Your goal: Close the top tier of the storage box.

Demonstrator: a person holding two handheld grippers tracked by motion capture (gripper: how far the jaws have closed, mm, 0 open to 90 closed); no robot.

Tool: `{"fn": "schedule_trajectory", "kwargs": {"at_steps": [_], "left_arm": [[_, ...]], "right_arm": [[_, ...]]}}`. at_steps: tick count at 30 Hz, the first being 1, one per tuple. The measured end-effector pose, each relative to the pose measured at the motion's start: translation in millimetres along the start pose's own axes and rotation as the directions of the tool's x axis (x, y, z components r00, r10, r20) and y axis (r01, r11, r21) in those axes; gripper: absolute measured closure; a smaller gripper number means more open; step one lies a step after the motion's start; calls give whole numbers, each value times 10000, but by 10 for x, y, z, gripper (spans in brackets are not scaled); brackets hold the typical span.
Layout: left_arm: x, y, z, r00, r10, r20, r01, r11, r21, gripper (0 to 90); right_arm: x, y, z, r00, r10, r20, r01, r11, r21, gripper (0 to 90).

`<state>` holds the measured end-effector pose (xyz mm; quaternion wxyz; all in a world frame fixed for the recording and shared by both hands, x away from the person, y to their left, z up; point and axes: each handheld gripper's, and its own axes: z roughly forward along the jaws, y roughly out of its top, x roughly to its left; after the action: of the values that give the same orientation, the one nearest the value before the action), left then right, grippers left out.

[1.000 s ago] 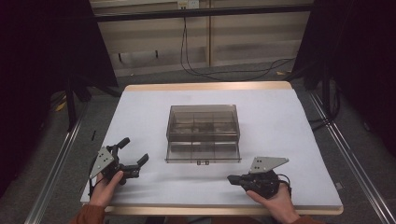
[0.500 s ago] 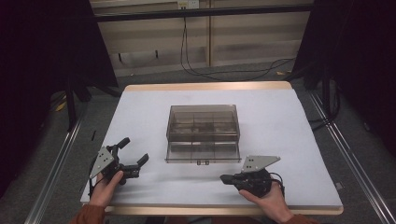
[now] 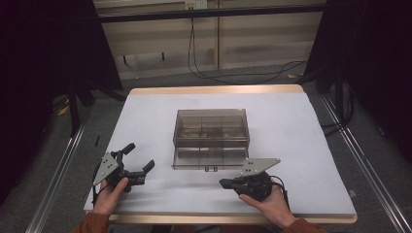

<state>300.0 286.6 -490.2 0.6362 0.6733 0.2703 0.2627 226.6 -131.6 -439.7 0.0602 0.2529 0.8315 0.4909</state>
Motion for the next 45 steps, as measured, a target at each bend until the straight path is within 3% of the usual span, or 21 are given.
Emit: {"fn": "schedule_trajectory", "kwargs": {"at_steps": [32, 45], "left_arm": [[-1, 0, -1, 10000, 30, -17, -30, 10000, -1, 10], [-1, 0, 0, 10000, 26, -18, -26, 10000, -1, 10]], "right_arm": [[-62, 218, 289, 9990, -422, 158, 420, 9991, 105, 900], [-79, 207, 318, 9989, -272, 381, 267, 9995, 144, 900]]}}
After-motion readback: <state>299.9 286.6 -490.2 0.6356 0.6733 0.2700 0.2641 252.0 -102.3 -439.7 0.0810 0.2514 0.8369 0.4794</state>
